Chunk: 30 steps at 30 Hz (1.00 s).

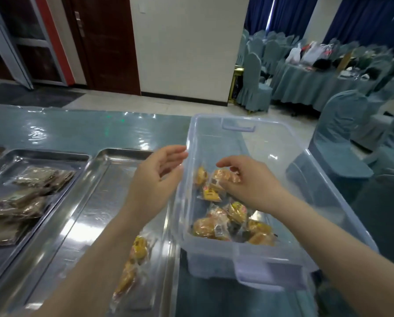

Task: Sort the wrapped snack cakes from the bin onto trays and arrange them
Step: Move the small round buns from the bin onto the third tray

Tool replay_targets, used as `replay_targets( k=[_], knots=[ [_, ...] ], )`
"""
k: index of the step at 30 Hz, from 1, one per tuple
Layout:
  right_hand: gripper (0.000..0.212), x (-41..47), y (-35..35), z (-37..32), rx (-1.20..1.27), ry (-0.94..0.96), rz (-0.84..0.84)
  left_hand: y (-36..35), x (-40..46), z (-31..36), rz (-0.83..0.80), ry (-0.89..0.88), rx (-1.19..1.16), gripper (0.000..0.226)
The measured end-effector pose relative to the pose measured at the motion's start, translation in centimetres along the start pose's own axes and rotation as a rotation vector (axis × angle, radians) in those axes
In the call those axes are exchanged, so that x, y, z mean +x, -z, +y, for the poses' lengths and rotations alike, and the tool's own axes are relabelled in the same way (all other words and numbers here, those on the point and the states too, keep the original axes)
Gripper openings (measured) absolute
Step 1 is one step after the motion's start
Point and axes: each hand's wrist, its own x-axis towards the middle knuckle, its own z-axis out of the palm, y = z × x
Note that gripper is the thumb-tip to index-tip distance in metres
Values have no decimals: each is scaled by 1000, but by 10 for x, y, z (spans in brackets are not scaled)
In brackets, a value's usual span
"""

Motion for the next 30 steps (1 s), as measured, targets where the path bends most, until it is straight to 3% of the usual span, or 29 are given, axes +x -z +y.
replay_targets(
  k=[5, 10, 13, 16, 24, 30],
  knots=[
    [51, -6, 24, 62, -195, 23, -316, -46, 12, -7, -208, 57, 184, 45],
    [90, -9, 12, 110, -342, -77, -838, -68, 15, -14, -445, 37, 737, 65],
    [95, -11, -20, 116, -408, -60, -1016, -72, 11, -20, -514, -29, 974, 69],
    [87, -16, -54, 114, -563, 33, -1089, -73, 10, -26, -555, -64, 1119, 72],
    [120, -14, -96, 143, -800, 87, -1211, -73, 9, -29, -544, -89, 1096, 66],
    [76, 7, -94, 150, -795, 223, -994, -74, 10, -31, -494, -118, 1057, 66]
  ],
)
